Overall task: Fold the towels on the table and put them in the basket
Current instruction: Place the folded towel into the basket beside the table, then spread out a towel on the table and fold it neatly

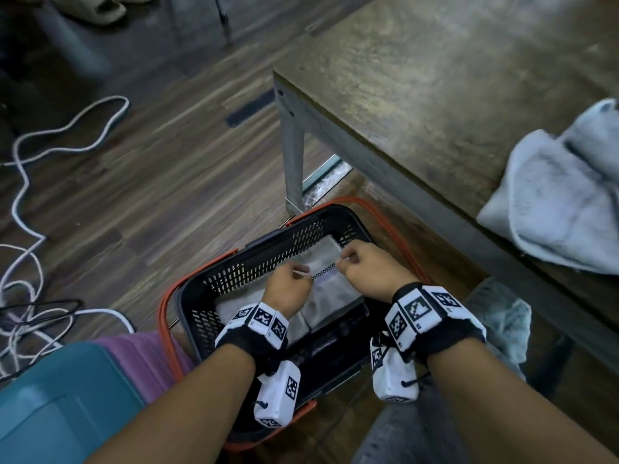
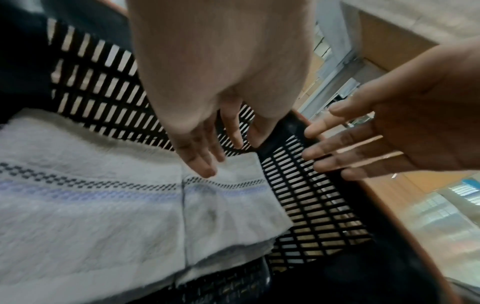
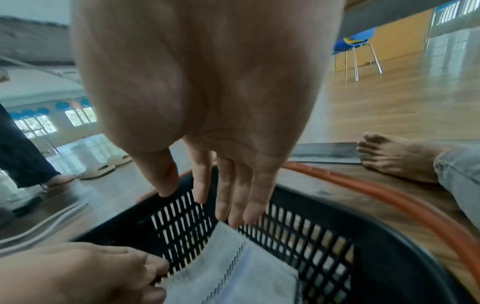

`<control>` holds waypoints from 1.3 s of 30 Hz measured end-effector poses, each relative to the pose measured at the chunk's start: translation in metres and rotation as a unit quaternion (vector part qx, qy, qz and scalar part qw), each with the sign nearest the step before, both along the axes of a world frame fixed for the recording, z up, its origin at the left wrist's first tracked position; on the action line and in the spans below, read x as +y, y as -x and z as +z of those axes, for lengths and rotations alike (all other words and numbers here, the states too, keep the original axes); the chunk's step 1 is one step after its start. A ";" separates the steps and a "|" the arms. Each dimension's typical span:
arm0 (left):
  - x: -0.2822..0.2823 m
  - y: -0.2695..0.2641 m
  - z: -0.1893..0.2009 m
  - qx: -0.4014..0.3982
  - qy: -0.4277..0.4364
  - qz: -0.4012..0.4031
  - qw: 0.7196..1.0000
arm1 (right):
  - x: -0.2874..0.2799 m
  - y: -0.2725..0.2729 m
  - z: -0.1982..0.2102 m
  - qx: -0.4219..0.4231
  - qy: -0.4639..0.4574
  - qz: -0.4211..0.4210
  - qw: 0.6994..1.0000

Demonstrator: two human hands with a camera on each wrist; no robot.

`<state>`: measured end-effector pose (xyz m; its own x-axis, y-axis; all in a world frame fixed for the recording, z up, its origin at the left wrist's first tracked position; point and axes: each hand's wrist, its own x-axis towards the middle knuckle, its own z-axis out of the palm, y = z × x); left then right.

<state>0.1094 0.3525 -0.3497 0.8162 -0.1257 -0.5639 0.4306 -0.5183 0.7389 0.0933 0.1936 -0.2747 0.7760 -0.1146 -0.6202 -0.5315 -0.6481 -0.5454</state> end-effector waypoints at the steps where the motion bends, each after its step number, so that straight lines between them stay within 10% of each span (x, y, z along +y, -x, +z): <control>1: -0.002 0.001 0.011 -0.035 0.011 0.001 0.999 | 0.000 0.001 0.011 -0.019 0.003 -0.003 1.000; 9: -0.051 0.013 0.125 -0.275 0.145 0.061 0.949 | -0.026 0.041 0.128 -0.178 0.008 0.029 0.984; 15: -0.129 0.028 0.187 -0.452 0.126 -0.120 0.875 | -0.091 0.100 0.204 -0.268 0.080 -0.032 0.960; 18: -0.161 0.037 0.193 -0.445 -0.047 -0.307 0.840 | -0.128 0.133 0.214 -0.268 0.112 -0.081 0.953; 22: -0.180 0.039 0.203 -0.457 -0.152 -0.319 0.816 | -0.162 0.169 0.206 -0.241 0.134 -0.131 0.952; 29: -0.226 0.076 0.270 -0.455 0.061 -0.379 0.803 | -0.187 0.217 0.183 -0.250 0.043 -0.194 0.948; 32: -0.250 0.107 0.301 -0.321 0.184 -0.410 0.834 | -0.196 0.228 0.192 -0.317 -0.022 -0.195 0.928; 34: -0.263 0.125 0.316 -0.248 0.220 -0.471 0.817 | -0.208 0.240 0.198 -0.367 0.046 -0.239 0.898; 39: -0.293 0.147 0.327 -0.427 0.179 -0.452 0.763 | -0.238 0.280 0.221 -0.414 0.269 -0.345 0.798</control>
<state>-0.0373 0.0591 -0.0222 0.3560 -0.8757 0.3262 -0.6998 -0.0185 0.7141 -0.1869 -0.0442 -0.0538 0.5317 -0.7687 0.3555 -0.4645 -0.6156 -0.6365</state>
